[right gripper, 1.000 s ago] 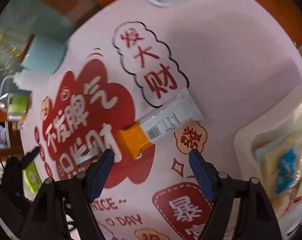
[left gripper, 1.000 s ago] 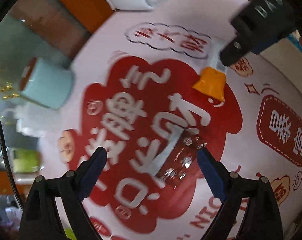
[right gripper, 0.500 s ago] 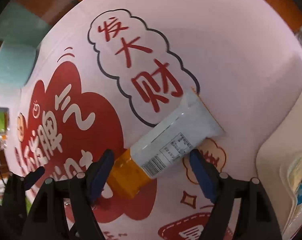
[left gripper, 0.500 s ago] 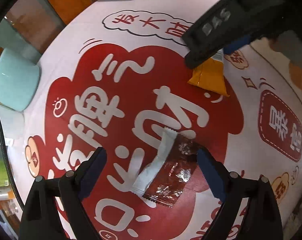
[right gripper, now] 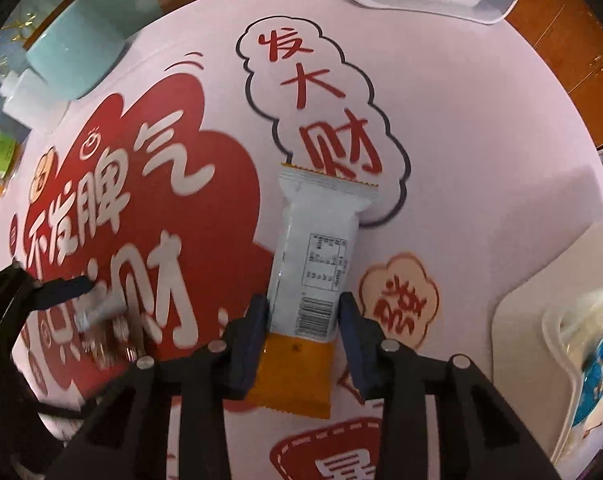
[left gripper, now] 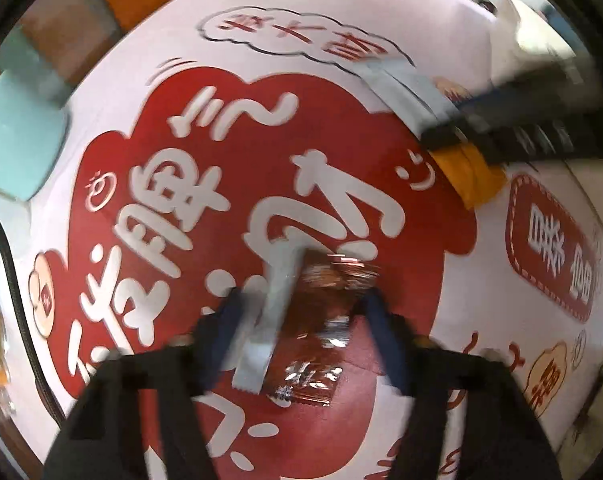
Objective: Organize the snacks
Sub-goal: 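Grasp the brown chocolate packet with the left tool while the right grasps the orange-white bar, then carry both snacks to the white tray and open both tools to release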
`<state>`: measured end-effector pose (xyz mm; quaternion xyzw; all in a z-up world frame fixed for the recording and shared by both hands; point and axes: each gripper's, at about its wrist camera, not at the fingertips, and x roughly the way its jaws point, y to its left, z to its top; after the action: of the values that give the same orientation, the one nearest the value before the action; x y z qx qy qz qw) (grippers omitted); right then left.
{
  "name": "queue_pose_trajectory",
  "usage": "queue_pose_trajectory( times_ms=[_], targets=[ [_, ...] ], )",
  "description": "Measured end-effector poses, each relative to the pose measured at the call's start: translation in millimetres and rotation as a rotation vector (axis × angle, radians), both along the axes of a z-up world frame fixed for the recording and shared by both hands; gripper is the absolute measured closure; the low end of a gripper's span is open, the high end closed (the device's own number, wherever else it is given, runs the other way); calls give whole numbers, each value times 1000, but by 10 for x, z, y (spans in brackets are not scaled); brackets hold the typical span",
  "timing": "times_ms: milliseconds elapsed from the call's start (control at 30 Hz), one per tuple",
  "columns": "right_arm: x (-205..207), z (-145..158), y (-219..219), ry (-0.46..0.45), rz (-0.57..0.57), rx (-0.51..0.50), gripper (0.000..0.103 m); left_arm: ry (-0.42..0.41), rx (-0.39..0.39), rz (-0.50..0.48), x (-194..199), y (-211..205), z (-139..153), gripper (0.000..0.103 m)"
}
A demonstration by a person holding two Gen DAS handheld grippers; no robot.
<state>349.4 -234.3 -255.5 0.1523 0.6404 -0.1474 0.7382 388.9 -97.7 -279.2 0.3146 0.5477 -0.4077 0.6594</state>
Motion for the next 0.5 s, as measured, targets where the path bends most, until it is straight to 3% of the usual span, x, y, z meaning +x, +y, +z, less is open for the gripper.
queue_pose_trajectory(
  times_ms=[233,433,500],
  targets=[
    [-555,103,110,-50,23,76,69,48,3,167,-109,161,42,66],
    [-1059,452,239,-127,102,78,69,106,-84,314,-582,383,358,67],
    [-1305,586,234,-153,113,120,69,102,-121,362,-833,449,533,67]
  ],
)
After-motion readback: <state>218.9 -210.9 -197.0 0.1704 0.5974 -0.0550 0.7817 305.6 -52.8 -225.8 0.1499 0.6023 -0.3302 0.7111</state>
